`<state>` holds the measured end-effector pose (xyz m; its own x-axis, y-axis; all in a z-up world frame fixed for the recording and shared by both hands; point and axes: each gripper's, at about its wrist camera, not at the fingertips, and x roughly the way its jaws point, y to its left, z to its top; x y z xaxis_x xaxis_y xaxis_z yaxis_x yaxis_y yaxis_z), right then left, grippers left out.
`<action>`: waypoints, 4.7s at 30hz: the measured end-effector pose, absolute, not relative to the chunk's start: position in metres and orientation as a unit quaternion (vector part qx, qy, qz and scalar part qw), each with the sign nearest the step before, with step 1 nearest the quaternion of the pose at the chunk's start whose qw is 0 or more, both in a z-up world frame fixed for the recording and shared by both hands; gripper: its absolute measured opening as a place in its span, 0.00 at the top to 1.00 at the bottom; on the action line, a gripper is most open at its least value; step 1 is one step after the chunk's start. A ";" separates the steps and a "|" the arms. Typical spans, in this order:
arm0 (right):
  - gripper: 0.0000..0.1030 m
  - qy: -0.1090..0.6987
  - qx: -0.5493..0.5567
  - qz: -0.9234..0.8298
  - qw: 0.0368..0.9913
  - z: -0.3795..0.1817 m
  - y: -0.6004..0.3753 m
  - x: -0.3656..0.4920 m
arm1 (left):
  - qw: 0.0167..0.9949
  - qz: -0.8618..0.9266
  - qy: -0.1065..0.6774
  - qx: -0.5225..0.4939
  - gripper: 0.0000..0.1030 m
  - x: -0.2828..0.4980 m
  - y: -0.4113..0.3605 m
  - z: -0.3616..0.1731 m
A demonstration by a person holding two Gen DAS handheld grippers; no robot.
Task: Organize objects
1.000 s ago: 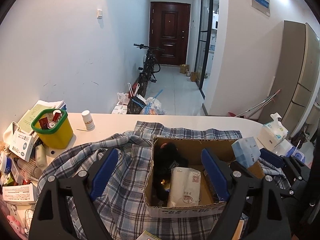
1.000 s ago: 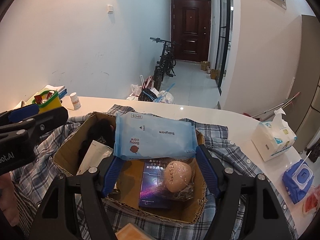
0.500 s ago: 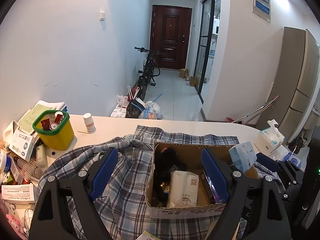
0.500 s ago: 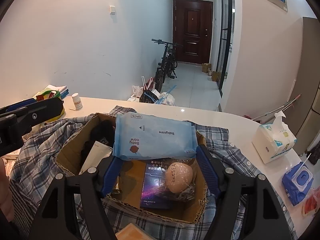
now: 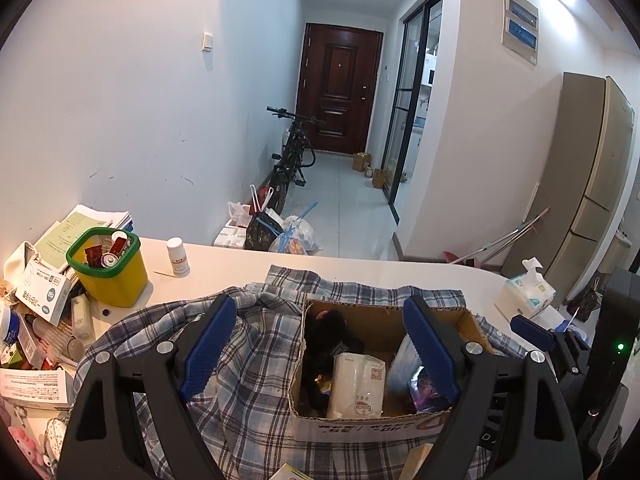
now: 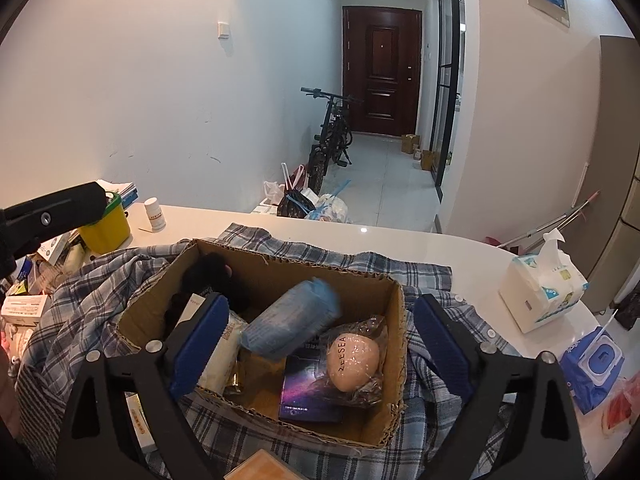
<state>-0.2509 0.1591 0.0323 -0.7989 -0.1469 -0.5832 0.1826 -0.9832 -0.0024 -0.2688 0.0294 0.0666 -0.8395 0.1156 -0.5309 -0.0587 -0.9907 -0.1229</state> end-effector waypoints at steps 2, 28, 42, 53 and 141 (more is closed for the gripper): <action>0.10 0.029 0.302 -0.949 0.085 0.035 0.160 -0.250 | 0.046 0.960 -0.052 -0.272 0.15 -0.265 0.029 0.070; 0.01 -0.007 0.112 -0.991 0.074 0.149 0.189 -0.151 | 0.035 0.997 -0.026 -0.062 0.00 -0.139 0.028 0.156; 0.01 -0.014 0.064 -0.995 0.080 0.163 0.188 -0.124 | 0.037 0.998 -0.006 -0.048 0.00 -0.115 0.025 0.170; 0.01 -0.020 0.065 -0.994 0.084 0.170 0.198 -0.118 | 0.069 0.996 -0.041 -0.040 0.00 -0.095 0.011 0.188; 0.01 -0.017 0.257 -0.966 -0.004 -0.012 0.203 -0.100 | 0.004 0.970 -0.044 -0.238 0.00 -0.108 0.000 -0.032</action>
